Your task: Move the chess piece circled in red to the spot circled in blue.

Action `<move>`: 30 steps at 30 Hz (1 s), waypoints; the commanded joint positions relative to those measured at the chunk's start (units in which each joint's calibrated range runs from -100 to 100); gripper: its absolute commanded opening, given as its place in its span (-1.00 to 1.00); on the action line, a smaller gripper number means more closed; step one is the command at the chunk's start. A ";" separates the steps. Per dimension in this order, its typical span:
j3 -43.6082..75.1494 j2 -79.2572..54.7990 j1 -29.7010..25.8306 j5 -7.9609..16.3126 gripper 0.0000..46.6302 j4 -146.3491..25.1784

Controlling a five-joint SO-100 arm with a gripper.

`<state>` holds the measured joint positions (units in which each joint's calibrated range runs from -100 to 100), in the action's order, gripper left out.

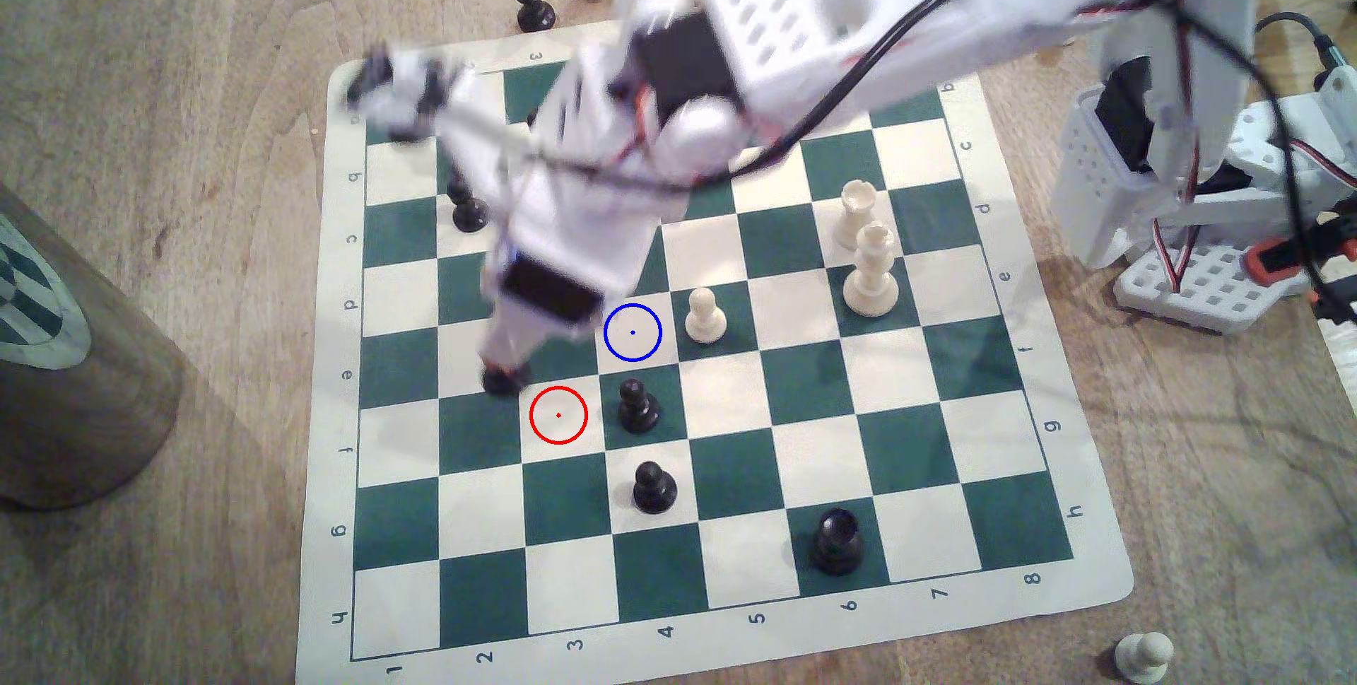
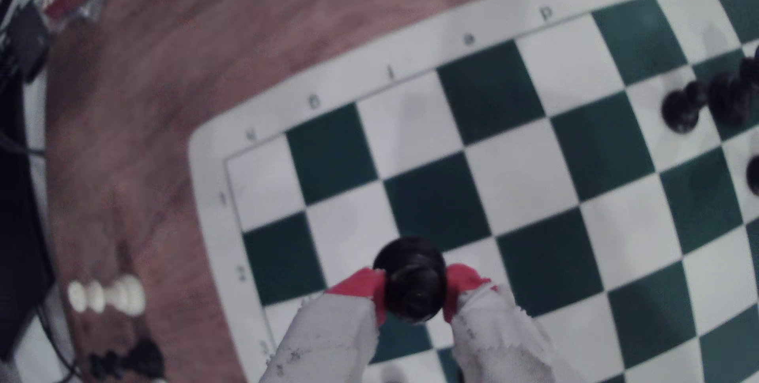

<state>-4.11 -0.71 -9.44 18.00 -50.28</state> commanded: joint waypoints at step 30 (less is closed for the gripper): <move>-19.73 12.68 4.79 -4.84 -0.99 -1.56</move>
<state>-25.08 12.78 -4.35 13.21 -53.47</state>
